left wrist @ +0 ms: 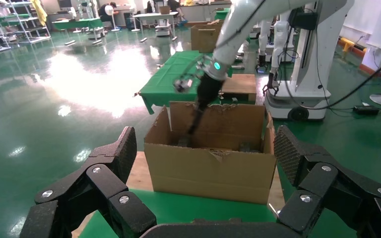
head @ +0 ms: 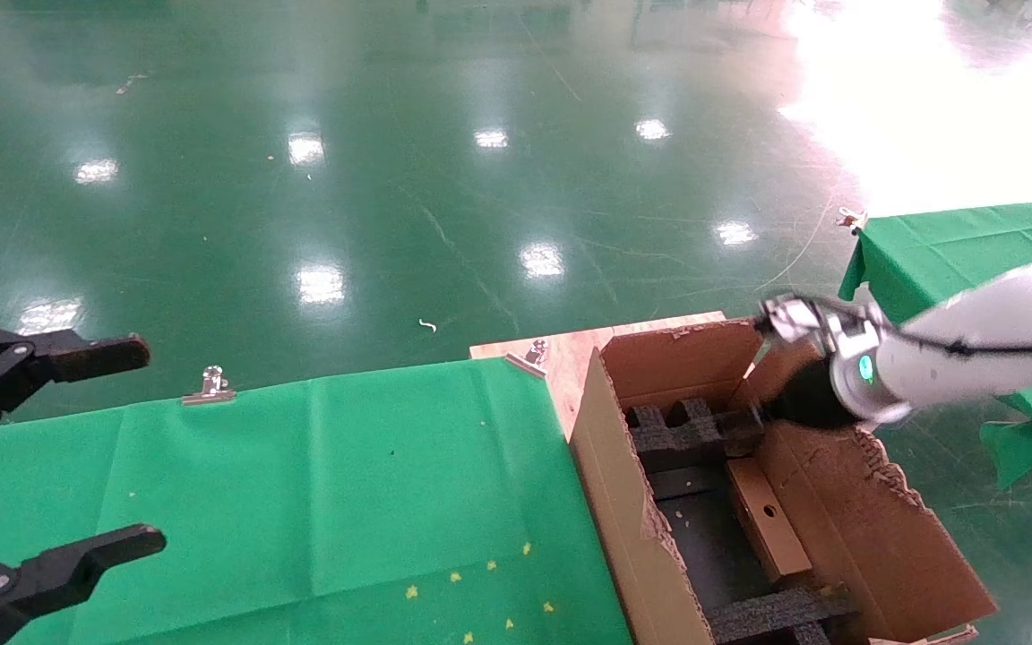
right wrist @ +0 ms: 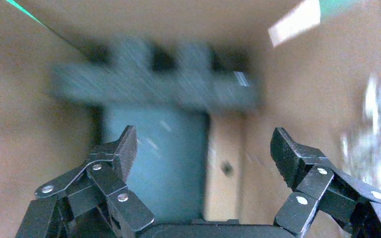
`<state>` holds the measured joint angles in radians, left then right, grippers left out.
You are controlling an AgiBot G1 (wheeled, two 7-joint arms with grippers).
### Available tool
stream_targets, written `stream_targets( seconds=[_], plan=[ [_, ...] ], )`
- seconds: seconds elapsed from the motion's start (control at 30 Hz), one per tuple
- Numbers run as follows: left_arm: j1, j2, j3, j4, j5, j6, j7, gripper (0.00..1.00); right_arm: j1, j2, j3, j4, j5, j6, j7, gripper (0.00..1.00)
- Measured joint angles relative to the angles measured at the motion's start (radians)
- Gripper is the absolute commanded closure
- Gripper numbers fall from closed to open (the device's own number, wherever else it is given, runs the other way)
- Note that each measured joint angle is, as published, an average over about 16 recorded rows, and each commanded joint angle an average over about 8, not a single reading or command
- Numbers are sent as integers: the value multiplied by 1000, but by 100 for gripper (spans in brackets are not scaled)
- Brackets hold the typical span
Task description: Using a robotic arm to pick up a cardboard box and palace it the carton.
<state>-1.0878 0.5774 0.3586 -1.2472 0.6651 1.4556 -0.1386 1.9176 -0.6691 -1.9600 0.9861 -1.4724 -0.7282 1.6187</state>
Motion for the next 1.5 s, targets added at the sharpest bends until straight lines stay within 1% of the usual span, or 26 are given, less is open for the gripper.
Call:
stream_targets(
  seconds=[0.2,0.4,0.57,0.73,0.9,1.03,1.5],
  plan=[
    [0,0,0,0,0,0,0,0,89,45,73,134,87,-6,-66,0],
    [0,0,0,0,0,0,0,0,147,88,144,253,189,-26,-137,0],
    [0,0,0,0,0,0,0,0,168,109,179,305,248,-43,-174,0],
    [0,0,0,0,-1,0,0,0,166,115,203,322,273,-56,-194,0],
    [0,0,0,0,-1,0,0,0,134,112,246,318,286,-77,-229,0],
    [0,0,0,0,-1,0,0,0,89,108,307,314,303,-106,-281,0],
    [0,0,0,0,-1,0,0,0,-134,97,637,311,409,-265,-557,0]
  ],
)
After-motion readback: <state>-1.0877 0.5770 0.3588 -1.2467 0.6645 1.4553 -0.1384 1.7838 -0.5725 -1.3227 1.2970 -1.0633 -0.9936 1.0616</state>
